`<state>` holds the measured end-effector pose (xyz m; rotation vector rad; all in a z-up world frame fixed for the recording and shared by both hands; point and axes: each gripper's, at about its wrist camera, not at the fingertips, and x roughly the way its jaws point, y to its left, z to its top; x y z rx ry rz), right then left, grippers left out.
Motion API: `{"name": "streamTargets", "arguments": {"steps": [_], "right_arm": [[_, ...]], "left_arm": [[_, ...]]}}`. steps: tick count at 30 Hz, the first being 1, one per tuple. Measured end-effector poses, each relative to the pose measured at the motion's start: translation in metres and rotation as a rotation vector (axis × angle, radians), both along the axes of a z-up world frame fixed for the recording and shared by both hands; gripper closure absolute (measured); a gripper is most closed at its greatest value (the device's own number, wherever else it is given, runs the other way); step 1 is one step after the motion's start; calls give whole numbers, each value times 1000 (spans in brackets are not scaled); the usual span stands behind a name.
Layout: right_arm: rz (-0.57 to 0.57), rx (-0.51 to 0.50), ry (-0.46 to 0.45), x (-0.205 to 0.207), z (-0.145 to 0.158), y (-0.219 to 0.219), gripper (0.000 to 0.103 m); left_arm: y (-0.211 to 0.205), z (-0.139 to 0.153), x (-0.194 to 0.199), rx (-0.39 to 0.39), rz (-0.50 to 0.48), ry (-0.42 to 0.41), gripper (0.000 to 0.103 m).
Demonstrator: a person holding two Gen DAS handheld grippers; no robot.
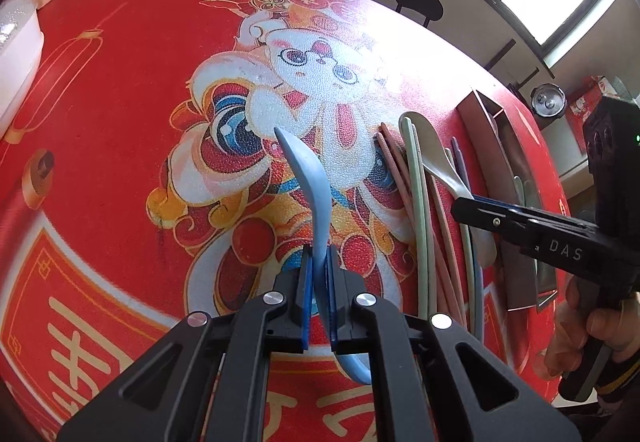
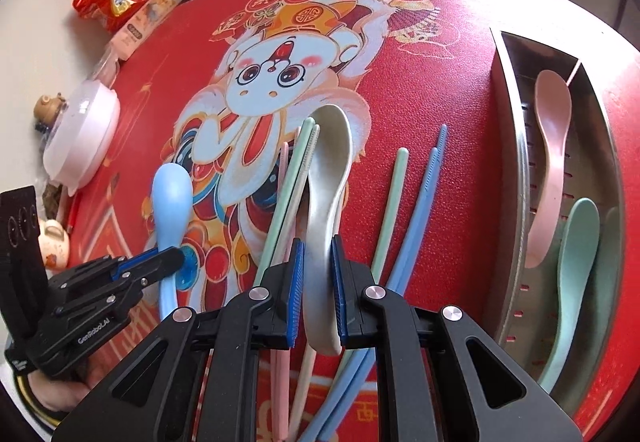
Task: Organize utensils
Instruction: 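Carry the light blue and white spoons with both tools into the steel tray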
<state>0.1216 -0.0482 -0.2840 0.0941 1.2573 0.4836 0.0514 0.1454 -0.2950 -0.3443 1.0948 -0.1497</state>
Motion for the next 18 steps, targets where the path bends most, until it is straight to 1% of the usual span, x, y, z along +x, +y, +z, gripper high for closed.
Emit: {"name": "streamTargets", "arguments": {"steps": [7, 11, 12, 13, 18], "right_arm": [[-19, 42, -16, -15, 11, -11, 91], [-36, 52, -30, -18, 16, -18, 92], [-40, 53, -35, -19, 18, -19, 93], [-44, 53, -39, -20, 19, -20, 96], [-52, 64, -47, -21, 22, -26, 96]], "left_arm": [[1, 15, -13, -45, 21, -27, 97], [-2, 21, -17, -47, 13, -36, 97], [-2, 22, -18, -50, 12, -38, 97], [-2, 23, -18, -54, 11, -40, 97], [-3, 27, -19, -65, 8, -47, 97]]}}
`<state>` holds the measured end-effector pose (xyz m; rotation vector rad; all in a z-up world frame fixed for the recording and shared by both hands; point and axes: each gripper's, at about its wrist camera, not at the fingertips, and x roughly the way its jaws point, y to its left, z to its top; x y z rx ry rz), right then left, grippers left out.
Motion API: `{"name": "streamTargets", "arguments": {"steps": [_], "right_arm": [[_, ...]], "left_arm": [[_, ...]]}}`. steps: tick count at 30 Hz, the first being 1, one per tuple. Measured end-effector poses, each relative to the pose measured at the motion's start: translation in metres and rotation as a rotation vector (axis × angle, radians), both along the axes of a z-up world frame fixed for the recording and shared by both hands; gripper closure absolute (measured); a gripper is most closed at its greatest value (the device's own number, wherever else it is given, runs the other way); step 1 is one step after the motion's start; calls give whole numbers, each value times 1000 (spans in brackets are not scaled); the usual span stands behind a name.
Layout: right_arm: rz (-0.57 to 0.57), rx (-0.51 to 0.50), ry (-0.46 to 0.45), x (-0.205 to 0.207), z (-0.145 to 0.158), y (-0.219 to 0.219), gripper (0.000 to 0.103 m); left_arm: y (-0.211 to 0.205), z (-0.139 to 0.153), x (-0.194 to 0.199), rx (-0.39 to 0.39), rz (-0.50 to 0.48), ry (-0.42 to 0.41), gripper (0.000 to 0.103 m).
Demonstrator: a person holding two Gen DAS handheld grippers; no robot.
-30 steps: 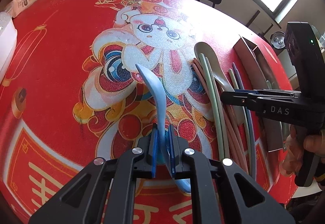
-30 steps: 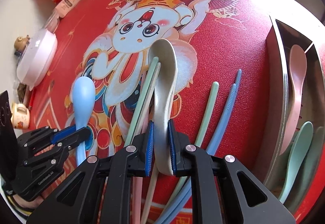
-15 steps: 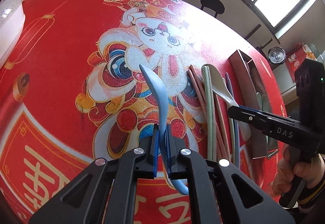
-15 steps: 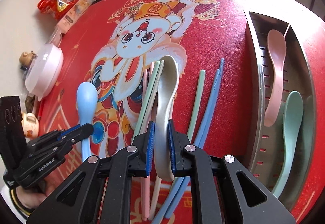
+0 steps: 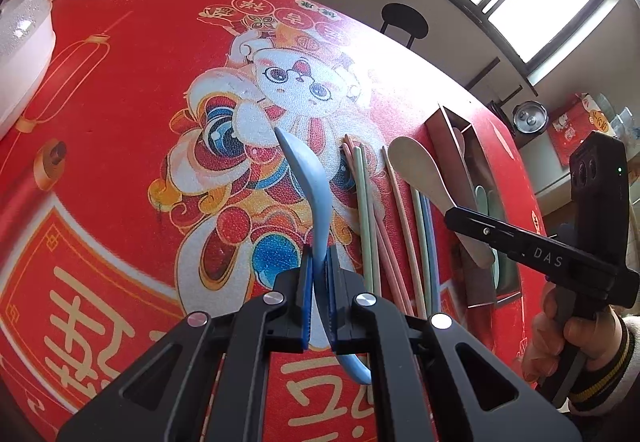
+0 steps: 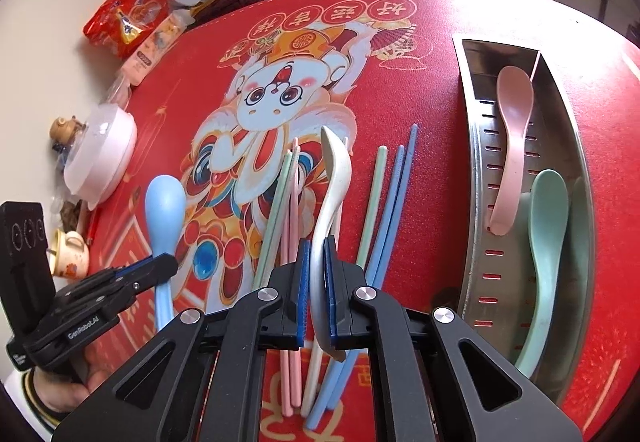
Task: Organize utensils
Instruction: 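Carry the light blue and white spoons with both tools into the steel tray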
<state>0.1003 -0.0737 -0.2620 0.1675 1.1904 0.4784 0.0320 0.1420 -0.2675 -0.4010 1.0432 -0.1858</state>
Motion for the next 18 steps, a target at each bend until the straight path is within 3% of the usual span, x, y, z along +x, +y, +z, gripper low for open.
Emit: {"name": "streamTargets", "arguments": {"steps": [10, 18], "right_arm": [[-51, 57, -49, -5, 22, -23, 96], [-208, 90, -100, -16, 45, -88, 96]], "left_arm": [[-12, 21, 12, 13, -37, -32, 97], [-63, 50, 51, 12, -174, -86, 97]]}}
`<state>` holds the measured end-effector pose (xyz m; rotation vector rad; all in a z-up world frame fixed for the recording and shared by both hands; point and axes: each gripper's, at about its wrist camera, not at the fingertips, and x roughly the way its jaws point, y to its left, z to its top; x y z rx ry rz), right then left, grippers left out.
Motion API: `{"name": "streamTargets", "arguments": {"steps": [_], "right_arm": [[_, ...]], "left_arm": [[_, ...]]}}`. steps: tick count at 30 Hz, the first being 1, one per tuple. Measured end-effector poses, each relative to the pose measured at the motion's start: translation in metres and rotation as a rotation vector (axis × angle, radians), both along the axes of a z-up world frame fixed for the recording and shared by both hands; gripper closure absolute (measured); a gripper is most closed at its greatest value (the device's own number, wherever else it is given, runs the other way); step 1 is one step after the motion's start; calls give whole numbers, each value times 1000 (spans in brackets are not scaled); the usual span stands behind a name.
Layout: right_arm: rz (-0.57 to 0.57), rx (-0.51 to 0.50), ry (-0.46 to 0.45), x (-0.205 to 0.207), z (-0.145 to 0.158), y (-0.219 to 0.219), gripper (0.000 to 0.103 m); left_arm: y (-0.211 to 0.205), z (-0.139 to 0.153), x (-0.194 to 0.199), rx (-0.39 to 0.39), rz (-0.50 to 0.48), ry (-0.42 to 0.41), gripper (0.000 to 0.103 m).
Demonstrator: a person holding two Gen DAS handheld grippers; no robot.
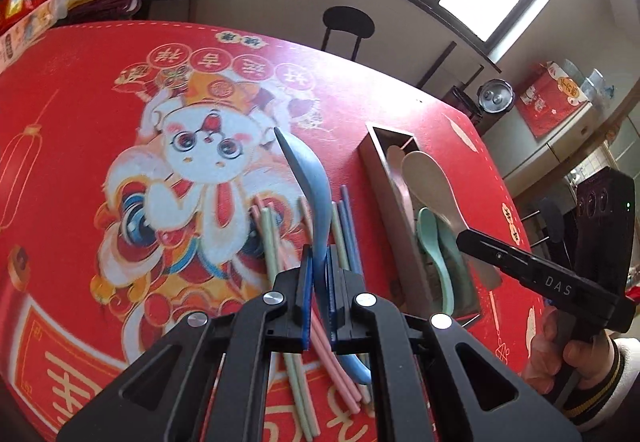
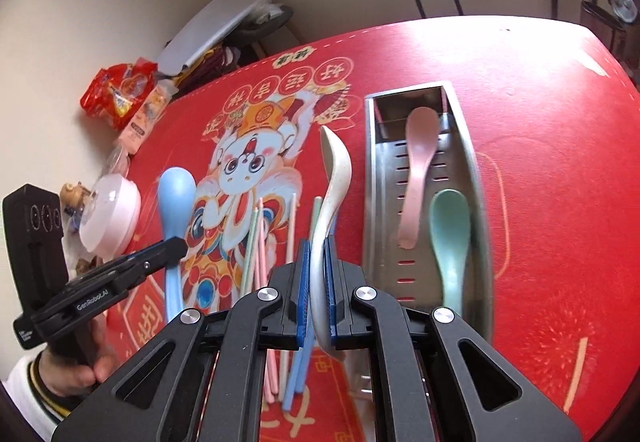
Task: Organize utensils
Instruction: 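Carry the light blue and white spoons with both tools into the steel tray, then release both spoons into the tray by opening both tools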
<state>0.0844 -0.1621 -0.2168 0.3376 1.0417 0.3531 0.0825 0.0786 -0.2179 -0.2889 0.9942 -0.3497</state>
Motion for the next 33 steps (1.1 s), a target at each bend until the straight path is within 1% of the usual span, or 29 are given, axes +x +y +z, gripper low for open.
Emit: {"name": "streamTargets", "arguments": {"steps": [4, 7, 11, 14, 20, 25, 28, 33], "right_arm": [[-92, 8, 22, -7, -6, -35, 96], [-136, 7, 51, -12, -16, -51, 96], [-166, 13, 111, -13, -34, -60, 96], [-159, 12, 131, -12, -42, -58, 96], [-152, 4, 145, -4, -50, -53, 96], [-149, 5, 146, 2, -53, -52, 96], [-153, 4, 148, -3, -54, -54, 96], [-168, -8, 137, -6, -49, -59, 94]], "left_arm": [[-40, 3, 26, -6, -92, 3, 97], [-72, 1, 46, 0, -166, 8, 97], [-109, -11, 73, 25, -239, 36, 97], [-129, -19, 91, 53, -276, 54, 97], [-151, -39, 119, 111, -305, 112, 97], [-161, -50, 131, 146, -308, 141, 97], [-167, -54, 132, 172, -311, 152, 97], [-174, -48, 130, 187, -314, 136, 95]]}}
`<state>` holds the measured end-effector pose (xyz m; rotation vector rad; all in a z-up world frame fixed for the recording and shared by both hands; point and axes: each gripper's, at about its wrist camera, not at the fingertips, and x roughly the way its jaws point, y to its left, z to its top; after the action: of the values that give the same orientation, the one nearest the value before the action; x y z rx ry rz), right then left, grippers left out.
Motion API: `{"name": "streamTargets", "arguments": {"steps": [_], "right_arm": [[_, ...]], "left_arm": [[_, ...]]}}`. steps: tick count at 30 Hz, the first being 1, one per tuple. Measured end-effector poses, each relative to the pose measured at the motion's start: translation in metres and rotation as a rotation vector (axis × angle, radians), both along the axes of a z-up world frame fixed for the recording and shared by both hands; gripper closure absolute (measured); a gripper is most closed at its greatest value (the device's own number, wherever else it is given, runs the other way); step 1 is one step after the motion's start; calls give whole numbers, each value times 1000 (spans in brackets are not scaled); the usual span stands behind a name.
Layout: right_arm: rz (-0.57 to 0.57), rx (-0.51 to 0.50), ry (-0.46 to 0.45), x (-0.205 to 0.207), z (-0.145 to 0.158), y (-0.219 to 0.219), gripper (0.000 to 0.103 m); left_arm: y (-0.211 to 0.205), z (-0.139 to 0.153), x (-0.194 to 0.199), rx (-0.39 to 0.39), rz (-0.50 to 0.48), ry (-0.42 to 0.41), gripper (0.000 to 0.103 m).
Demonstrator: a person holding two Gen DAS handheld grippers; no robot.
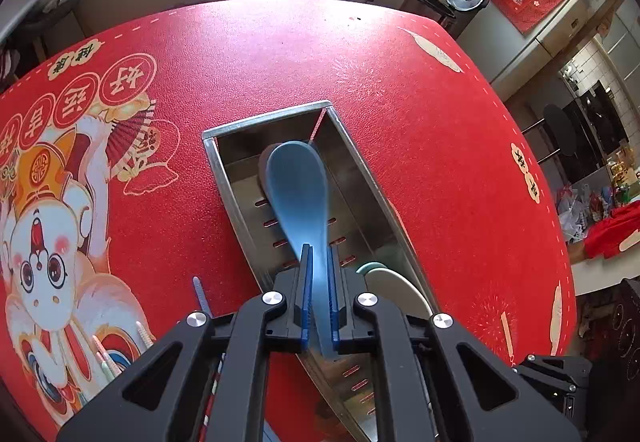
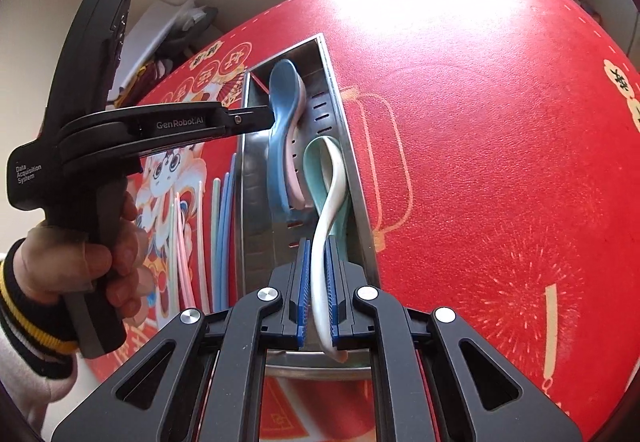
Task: Organize utensils
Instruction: 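Release both spoons into the tray by opening both tools, then lower the right tool onto the blue chopsticks while the left tool closes on green chopsticks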
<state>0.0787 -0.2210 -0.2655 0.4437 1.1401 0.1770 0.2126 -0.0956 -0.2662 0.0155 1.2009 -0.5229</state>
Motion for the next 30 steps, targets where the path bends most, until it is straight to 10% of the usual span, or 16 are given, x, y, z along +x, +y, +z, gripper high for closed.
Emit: {"name": "streamTargets", "arguments": {"steps": [13, 15, 18, 30], "right_arm": [[-46, -151, -57, -3, 38, -10, 93], [-45, -161, -61, -3, 41, -10, 87], [-46, -176, -85, -6, 48, -7, 51], [88, -179, -76, 0, 51, 35, 28]], "left_arm": [[46, 46, -30, -33, 52, -104, 46], [61, 53, -38, -39, 72, -122, 34], [83, 63, -50, -39, 109, -152, 23], [173, 59, -113, -50, 287, -130, 7]]}}
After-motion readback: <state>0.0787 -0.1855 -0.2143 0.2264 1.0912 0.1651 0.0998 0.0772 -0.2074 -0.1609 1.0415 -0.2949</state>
